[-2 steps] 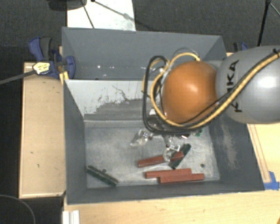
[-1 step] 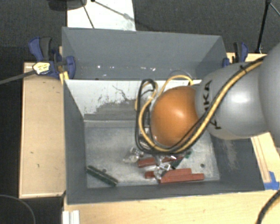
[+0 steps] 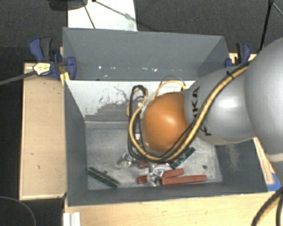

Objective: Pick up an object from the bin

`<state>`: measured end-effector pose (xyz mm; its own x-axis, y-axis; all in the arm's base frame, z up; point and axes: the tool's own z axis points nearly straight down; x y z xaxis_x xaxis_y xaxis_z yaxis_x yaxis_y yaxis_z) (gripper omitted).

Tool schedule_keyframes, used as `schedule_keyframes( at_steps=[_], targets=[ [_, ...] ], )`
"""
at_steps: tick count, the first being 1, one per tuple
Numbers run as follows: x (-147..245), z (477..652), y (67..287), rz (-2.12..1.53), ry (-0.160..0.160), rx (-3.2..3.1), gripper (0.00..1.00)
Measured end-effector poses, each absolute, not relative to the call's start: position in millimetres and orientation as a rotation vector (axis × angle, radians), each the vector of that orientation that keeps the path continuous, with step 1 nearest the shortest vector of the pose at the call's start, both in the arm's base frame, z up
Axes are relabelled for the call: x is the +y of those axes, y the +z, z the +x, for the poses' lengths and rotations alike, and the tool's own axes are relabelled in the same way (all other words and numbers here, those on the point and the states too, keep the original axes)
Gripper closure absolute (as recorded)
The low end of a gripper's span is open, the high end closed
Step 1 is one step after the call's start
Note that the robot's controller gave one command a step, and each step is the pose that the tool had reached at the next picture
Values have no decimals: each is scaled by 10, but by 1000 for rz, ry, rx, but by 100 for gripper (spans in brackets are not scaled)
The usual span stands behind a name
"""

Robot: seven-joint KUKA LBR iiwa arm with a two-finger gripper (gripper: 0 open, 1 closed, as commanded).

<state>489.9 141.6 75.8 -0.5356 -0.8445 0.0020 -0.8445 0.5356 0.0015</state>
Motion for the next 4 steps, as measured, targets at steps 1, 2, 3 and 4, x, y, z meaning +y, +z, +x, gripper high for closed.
schedule_keyframes(
  at_steps=[1,2,3,4],
  targets=[
    [622,5623,766,1597,3,-2712,100],
    [622,5623,766,1596,3,-2713,100],
    [693,5725,2596,1630,5,-2698,100],
    [691,5717,2571,1626,1,-2695,0]
  ],
)
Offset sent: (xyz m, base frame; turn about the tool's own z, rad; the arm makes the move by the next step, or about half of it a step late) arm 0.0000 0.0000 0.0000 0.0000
